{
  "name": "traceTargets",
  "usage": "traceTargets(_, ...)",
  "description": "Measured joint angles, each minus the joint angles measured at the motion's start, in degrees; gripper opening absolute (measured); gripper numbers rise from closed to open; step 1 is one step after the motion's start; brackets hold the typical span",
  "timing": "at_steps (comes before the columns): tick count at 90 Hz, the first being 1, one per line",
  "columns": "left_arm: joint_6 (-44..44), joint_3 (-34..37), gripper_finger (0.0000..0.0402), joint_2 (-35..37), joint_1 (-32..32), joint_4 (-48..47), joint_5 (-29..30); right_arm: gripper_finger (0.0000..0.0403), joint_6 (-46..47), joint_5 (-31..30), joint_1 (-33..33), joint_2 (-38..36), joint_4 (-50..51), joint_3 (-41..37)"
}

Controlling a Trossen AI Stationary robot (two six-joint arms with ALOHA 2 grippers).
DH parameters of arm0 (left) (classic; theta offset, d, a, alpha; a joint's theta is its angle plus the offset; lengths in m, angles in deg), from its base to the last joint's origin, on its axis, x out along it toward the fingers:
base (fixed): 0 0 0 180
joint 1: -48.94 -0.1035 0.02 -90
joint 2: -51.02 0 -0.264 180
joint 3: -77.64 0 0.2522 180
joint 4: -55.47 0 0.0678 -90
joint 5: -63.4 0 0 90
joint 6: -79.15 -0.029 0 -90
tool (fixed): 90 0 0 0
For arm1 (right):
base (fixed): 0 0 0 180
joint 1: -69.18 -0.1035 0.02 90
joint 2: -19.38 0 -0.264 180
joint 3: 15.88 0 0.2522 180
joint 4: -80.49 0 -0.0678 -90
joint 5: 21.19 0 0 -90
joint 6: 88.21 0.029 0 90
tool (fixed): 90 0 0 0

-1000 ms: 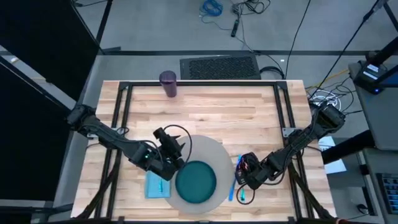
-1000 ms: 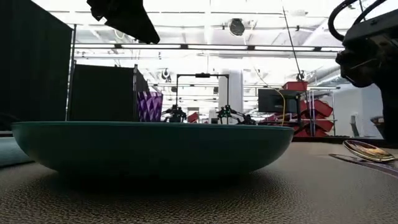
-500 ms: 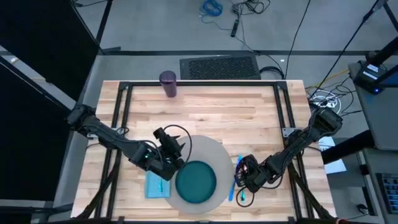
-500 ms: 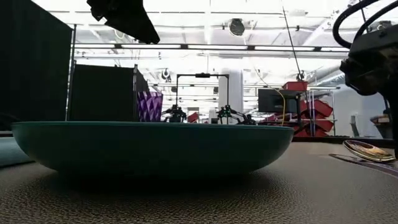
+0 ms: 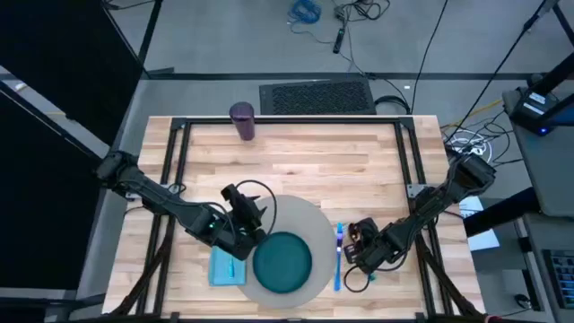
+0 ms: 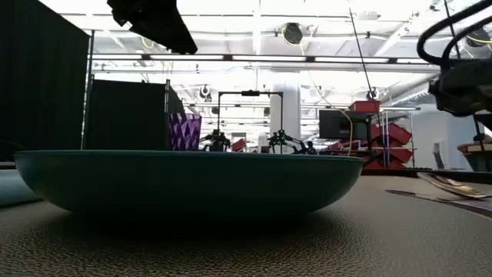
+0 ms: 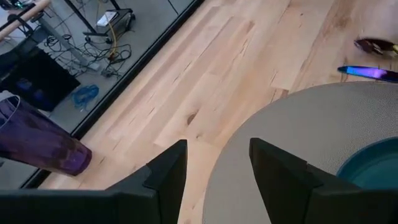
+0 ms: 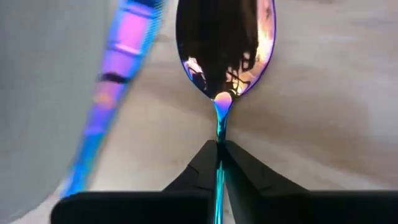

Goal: Set table place
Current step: Adjust the blue spoon

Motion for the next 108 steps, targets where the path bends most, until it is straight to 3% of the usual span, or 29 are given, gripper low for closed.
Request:
traceTargets(21,0.0,0.0,0.0162,0.0,0.0,0.0,-0.1,0.0004,4.7,1.9,-0.2,-1.2,6.8,-0.3)
traceTargets(72,0.0,0.0,0.0162,0.0,0.0,0.0,-1.2,0.0027,8.4,1.4,-0.2,-1.2,5.3,-0.4)
traceTargets(108,0.0,0.0,0.0162,0.0,0.0,0.0,-1.2,0.0094,7.7,1.0,0.0,-1.4,4.6,-0.3)
